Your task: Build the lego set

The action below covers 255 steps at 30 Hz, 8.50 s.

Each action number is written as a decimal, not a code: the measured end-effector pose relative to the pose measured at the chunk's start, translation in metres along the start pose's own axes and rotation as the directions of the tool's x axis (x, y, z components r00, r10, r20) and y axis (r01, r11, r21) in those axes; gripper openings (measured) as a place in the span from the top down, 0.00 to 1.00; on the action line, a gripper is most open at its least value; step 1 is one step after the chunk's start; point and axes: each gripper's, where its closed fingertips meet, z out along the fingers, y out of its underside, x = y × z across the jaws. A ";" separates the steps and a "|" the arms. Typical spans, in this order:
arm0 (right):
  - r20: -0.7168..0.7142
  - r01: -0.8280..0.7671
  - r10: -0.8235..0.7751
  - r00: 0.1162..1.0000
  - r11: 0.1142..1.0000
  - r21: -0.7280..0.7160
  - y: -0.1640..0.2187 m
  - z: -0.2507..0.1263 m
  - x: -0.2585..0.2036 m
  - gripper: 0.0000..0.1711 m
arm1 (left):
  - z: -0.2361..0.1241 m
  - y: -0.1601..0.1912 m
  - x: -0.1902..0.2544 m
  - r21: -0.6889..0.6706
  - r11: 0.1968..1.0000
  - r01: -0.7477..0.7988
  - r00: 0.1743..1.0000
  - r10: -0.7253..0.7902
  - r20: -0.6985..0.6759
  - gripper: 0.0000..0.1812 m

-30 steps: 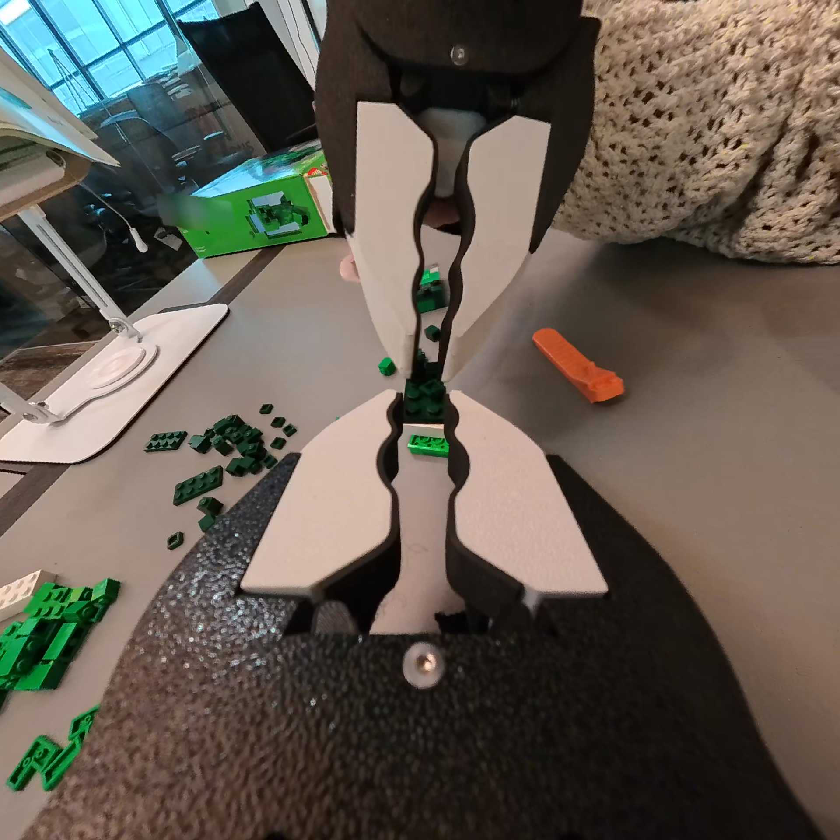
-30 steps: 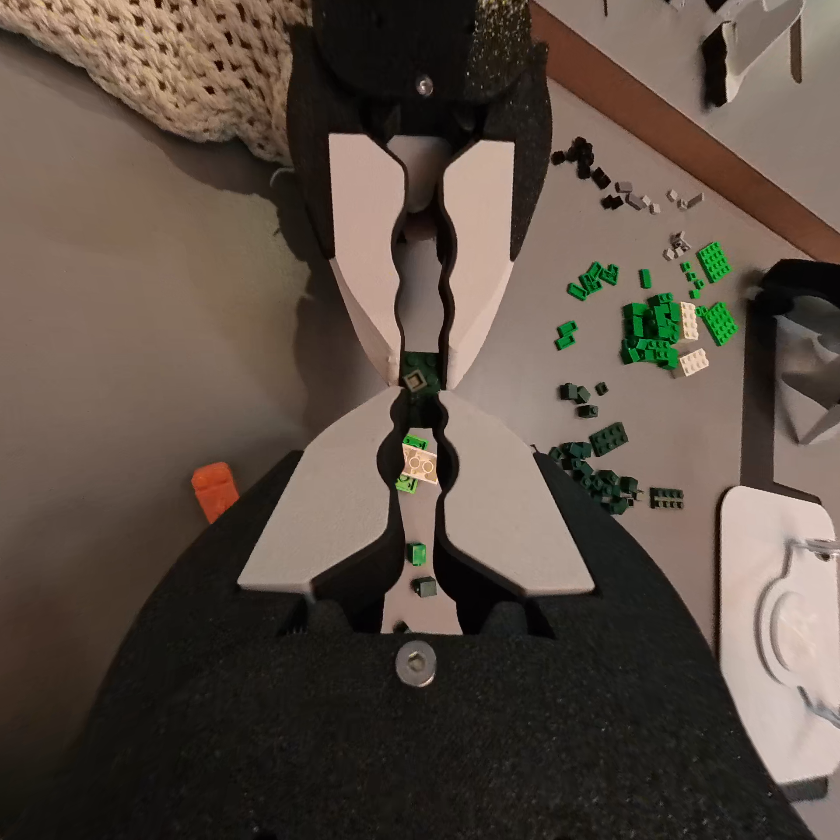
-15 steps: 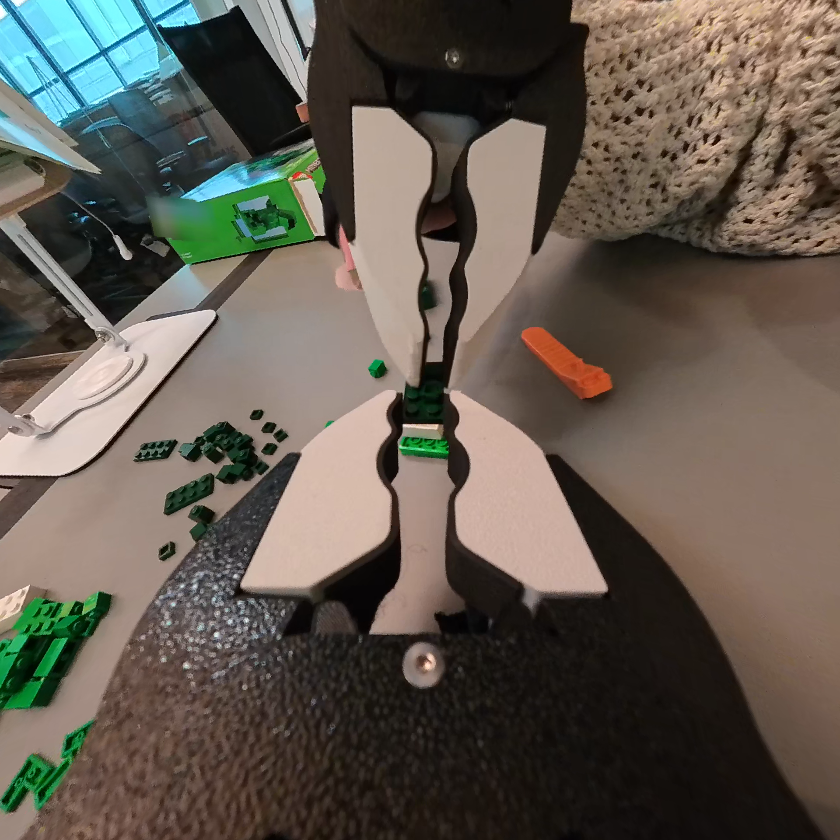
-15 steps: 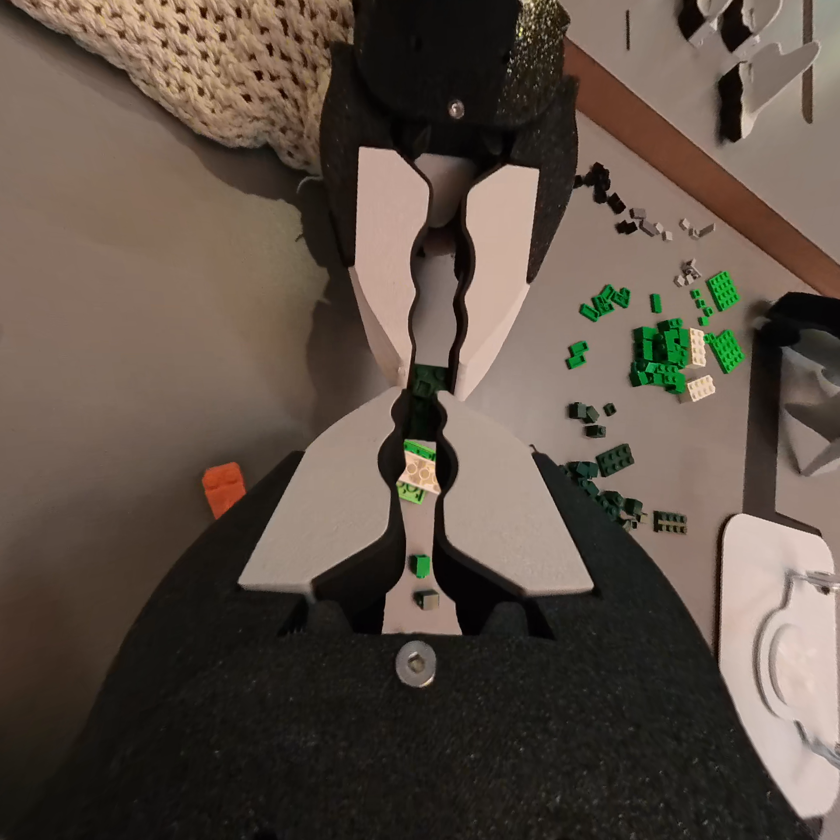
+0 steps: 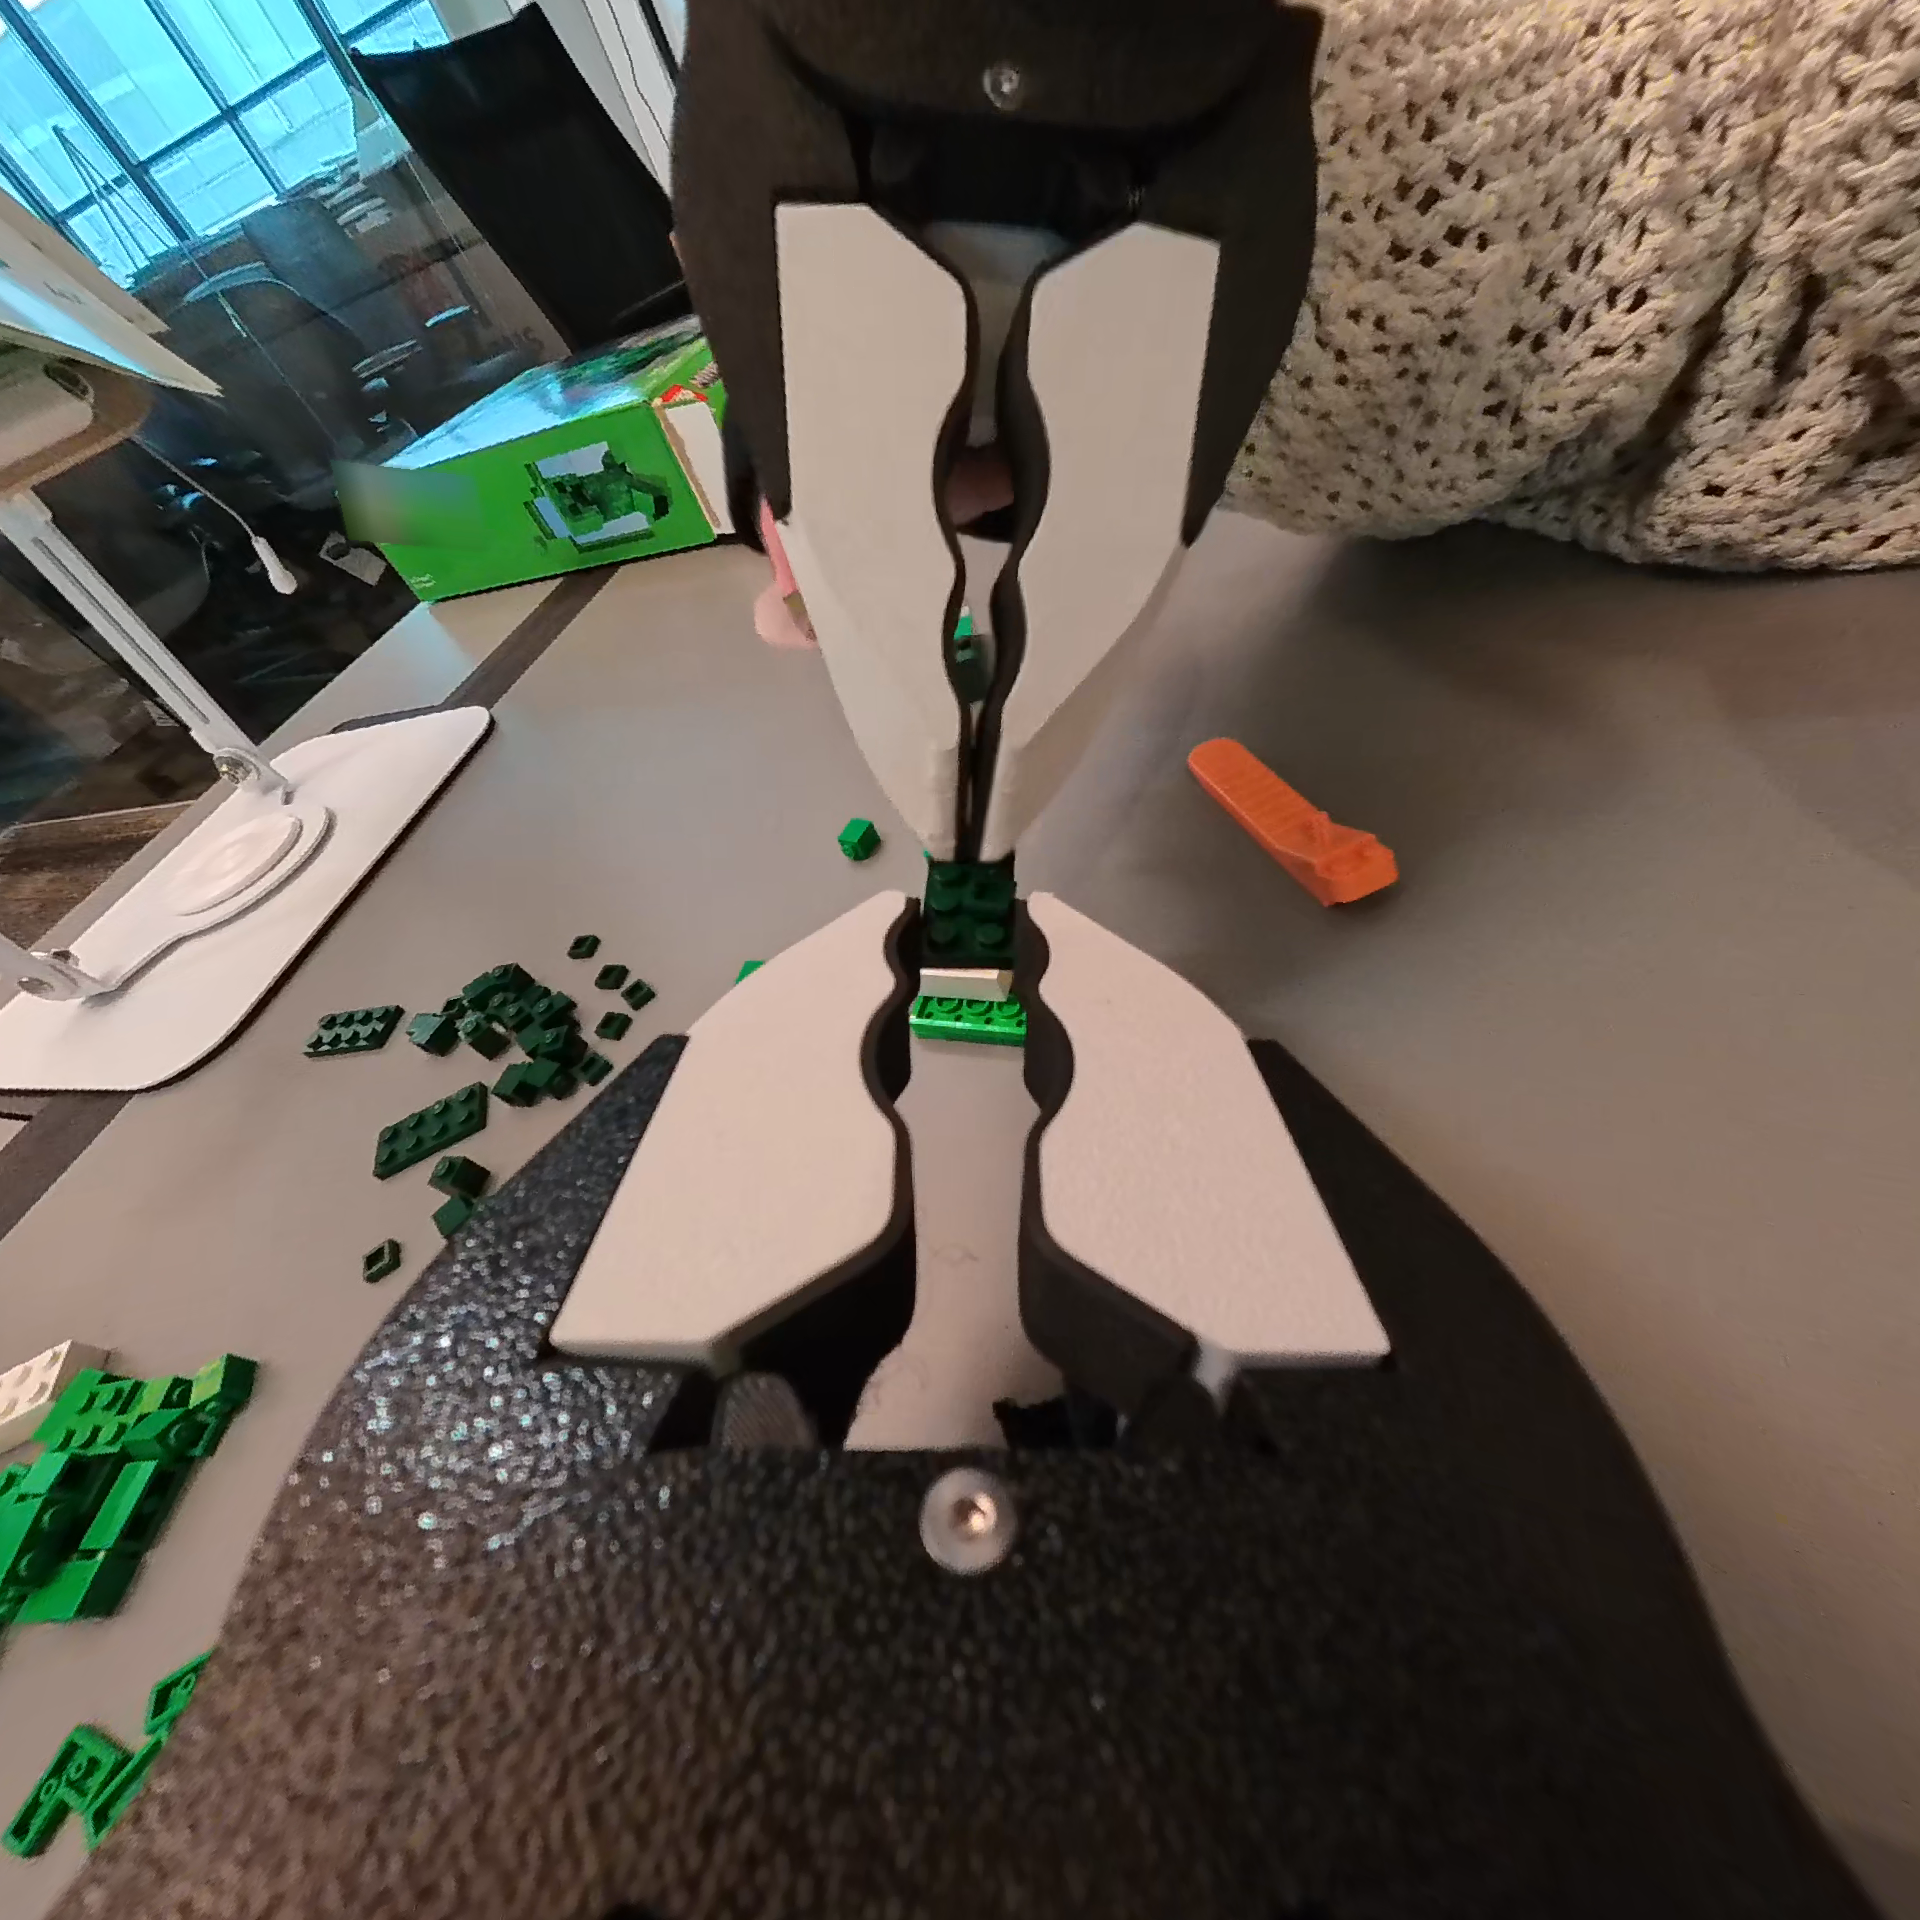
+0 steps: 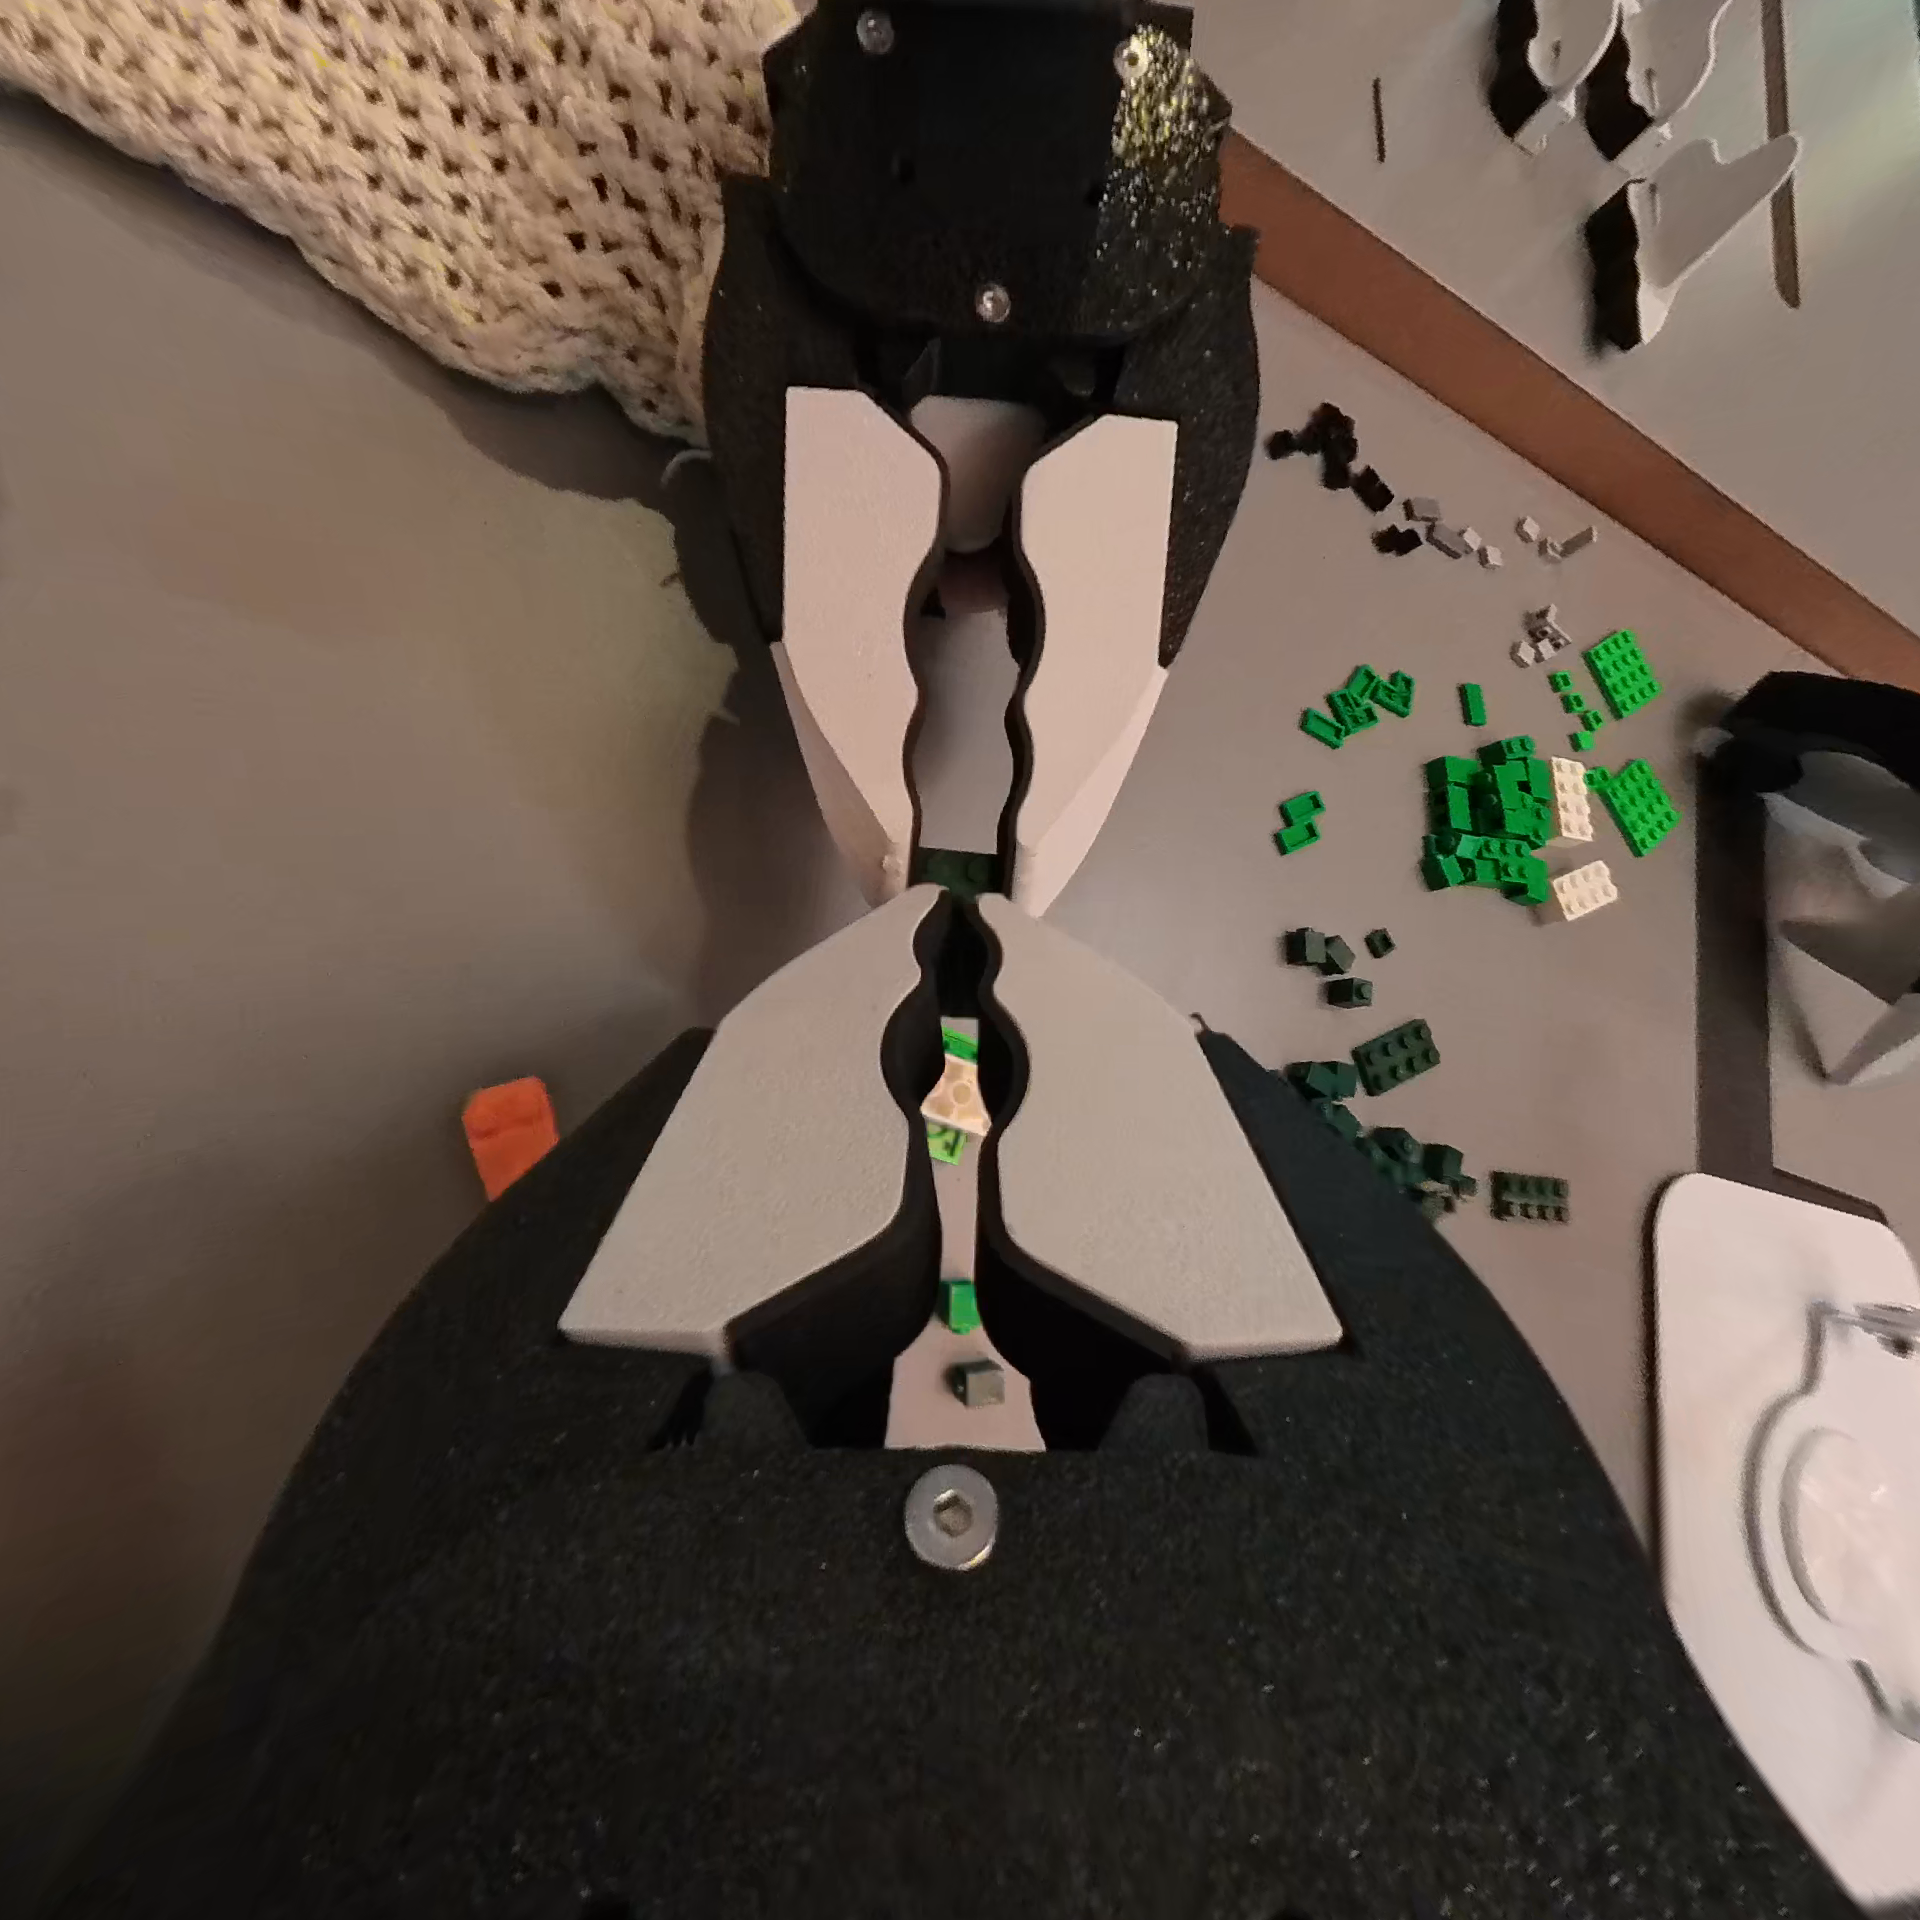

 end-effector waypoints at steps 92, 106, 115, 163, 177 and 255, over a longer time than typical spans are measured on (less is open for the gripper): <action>-0.675 0.711 -0.420 0.607 0.665 0.226 0.059 -0.115 -0.071 0.98 | 0.106 -0.081 0.073 0.012 0.962 -0.272 0.925 0.258 0.279 0.90; -0.616 0.646 -0.344 0.708 0.669 0.368 0.053 -0.121 -0.078 0.98 | 0.105 -0.082 0.077 0.080 0.974 -0.210 0.954 0.186 0.234 0.96; -0.584 0.624 -0.332 0.741 0.661 0.416 0.050 -0.121 -0.084 0.98 | 0.110 -0.085 0.087 0.129 0.978 -0.165 0.976 0.143 0.165 0.94; 0.187 -0.319 0.261 0.947 0.832 0.454 0.069 -0.097 -0.076 0.95 | 0.105 -0.060 0.066 -0.392 0.636 -0.664 0.561 0.771 0.301 0.99; 0.229 -0.350 0.273 0.934 0.822 0.449 0.069 -0.099 -0.077 0.95 | 0.106 -0.059 0.068 -0.383 0.639 -0.667 0.569 0.769 0.290 0.99; -0.260 0.110 0.017 0.965 0.877 0.467 0.073 -0.098 -0.058 0.96 | -0.024 0.084 -0.036 -0.651 0.728 0.214 0.961 -0.277 0.005 0.91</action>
